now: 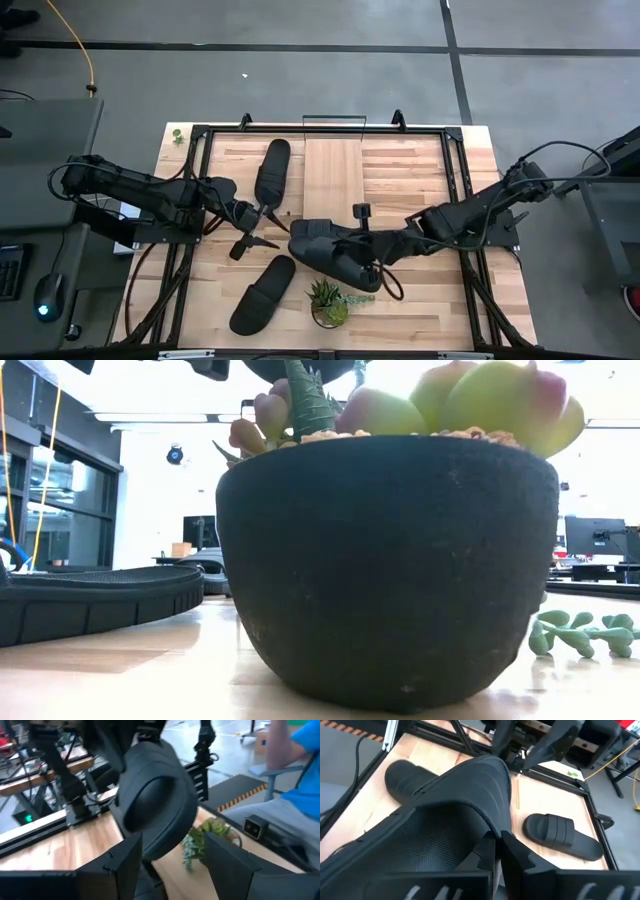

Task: Pick and place slides into the shelf
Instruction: Put the bottom right black slide on the shelf

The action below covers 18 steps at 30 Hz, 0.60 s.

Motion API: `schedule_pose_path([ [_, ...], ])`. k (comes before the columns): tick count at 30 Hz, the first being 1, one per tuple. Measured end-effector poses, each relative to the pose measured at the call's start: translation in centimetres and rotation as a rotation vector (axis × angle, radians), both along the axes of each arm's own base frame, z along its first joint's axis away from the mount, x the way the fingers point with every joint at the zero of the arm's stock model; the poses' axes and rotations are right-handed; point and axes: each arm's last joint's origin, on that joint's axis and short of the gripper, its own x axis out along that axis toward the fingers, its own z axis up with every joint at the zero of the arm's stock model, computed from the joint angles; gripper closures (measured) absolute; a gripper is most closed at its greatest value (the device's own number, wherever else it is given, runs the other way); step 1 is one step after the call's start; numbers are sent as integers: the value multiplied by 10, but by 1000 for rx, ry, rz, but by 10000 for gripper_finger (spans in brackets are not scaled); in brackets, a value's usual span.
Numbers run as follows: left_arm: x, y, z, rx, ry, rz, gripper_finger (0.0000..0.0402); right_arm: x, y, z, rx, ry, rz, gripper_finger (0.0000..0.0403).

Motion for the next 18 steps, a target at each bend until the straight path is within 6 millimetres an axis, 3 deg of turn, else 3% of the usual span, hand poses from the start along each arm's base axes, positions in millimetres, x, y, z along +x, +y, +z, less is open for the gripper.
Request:
schedule_pose_path([
  [10, 0, 0, 0, -10, 1, 8, 206, 7, -12, 2, 40, -10, 22, 403],
  [18, 11, 0, -11, -14, 41, 7, 206, 22, -9, -4, 27, -52, 79, 403],
])
